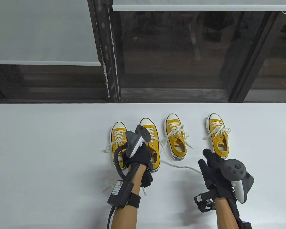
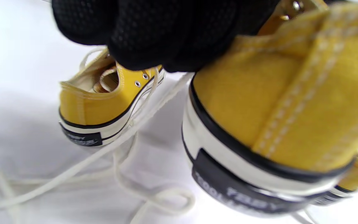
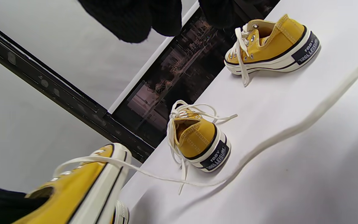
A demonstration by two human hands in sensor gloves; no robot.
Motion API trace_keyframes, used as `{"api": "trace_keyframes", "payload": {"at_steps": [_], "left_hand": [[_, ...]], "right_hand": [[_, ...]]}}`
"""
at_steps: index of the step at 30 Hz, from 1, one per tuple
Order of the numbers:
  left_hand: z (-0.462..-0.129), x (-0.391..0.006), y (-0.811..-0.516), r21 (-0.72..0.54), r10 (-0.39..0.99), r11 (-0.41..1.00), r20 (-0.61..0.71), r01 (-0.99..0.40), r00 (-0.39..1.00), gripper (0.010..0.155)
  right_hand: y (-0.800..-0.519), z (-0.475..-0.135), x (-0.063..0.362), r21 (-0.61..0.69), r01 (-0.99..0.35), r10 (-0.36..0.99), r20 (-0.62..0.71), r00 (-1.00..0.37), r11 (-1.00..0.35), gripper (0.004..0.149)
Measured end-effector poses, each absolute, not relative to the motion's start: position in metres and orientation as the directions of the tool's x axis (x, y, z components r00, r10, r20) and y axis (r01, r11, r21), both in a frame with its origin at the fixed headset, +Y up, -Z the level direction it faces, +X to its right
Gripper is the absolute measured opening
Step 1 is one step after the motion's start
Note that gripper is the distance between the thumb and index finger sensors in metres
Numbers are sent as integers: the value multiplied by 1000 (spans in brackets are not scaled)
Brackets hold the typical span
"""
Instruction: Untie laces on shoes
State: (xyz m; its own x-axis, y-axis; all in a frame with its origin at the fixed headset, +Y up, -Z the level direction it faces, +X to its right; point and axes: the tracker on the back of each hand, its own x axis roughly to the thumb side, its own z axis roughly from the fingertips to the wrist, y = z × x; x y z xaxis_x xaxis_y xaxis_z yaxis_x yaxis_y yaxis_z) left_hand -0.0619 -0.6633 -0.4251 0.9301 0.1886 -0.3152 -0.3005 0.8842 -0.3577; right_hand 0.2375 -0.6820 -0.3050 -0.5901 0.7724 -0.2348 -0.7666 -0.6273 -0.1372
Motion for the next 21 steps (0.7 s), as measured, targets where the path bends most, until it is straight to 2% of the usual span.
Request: {"api": "trace_keyframes", "payload": {"at_steps": [9,14,17,19,21], "left_hand": [[-473,-56,-703,-416,66,879,-382,-235,922,50],[-481,-57,-719,-439,29,872,-395,-216,918,50],[-479,-59,-723,-408,48,884,-408,-229,912,49],[-476,-61,-721,-392,57,890,-410,-232,910,50],[-472,-63,-713,-432,61,869,-391,-242,918,53]], "right_hand": [[-684,-306,236,-118,-774,774,-242,-585,-622,58],[-685,-307,235,-105,-774,770,-246,-589,-625,57],[-686,-307,234,-101,-772,768,-248,-591,-627,58],[-686,-307,233,-95,-772,766,-249,-593,-628,57],[-687,-308,232,-84,-770,761,-252,-598,-633,58]]}}
